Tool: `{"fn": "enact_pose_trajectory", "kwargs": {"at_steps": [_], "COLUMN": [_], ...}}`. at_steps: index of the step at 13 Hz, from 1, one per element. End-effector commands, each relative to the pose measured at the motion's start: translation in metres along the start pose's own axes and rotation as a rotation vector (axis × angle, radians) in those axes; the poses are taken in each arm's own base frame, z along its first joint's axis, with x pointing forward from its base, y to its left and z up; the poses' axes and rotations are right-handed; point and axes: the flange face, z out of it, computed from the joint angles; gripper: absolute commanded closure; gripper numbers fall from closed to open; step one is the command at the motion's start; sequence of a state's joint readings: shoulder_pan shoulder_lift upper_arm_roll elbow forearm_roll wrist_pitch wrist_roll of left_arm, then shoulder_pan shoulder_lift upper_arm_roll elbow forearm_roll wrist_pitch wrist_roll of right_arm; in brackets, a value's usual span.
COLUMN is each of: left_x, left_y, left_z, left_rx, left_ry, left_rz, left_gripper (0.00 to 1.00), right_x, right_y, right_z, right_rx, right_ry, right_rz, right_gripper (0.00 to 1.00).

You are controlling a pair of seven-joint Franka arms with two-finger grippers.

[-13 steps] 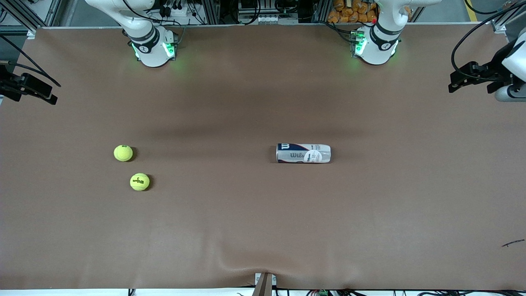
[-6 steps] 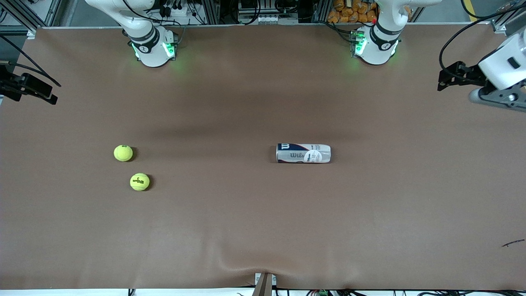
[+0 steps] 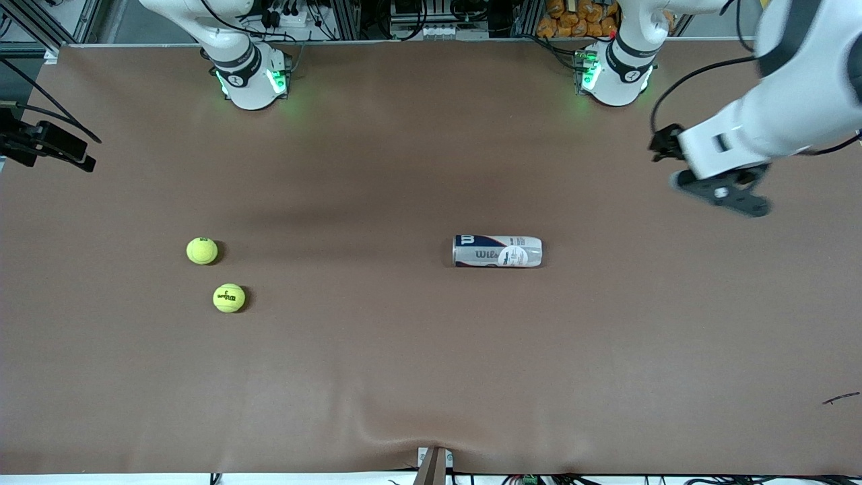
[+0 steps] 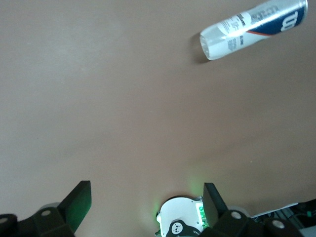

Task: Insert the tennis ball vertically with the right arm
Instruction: 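Move the left gripper over the white Wilson can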

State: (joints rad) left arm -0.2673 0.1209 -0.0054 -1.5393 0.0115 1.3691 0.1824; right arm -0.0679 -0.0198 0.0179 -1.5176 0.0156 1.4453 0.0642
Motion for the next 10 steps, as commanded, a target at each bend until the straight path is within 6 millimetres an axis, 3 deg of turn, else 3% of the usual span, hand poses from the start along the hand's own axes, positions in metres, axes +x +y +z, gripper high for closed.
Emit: {"fn": "enact_pose_trajectory", "kwargs": {"at_steps": [1,4,6,10], "left_x": [0.018,0.056,0.075,0.113], "left_y": [0.021,0.050,0.072,0.076], "left_z": [0.011,0.051,0.067,0.106], "left_rx": [0.042,0.025,0.035,0.019], "left_ry": [-0.022,-0.062,-0.051,0.003], "left_rz": [0.159,0.346,0.474,0.829], "left_gripper": [0.00,0.00,0.00,0.00], "right_x": [-0.001,0.000,-0.001,-0.002], "right_y": [0.000,-0.001,-0.001,0.005], "right_z": [-0.002,-0.001,-0.002,0.002], "right_rx": [-0.011,-0.010,-0.011,-0.012], "right_ry": [0.000,-0.002,0.001,-0.023], "right_rz": [0.004,0.004,0.002,0.013], "right_gripper": [0.00,0.00,0.00,0.00]}}
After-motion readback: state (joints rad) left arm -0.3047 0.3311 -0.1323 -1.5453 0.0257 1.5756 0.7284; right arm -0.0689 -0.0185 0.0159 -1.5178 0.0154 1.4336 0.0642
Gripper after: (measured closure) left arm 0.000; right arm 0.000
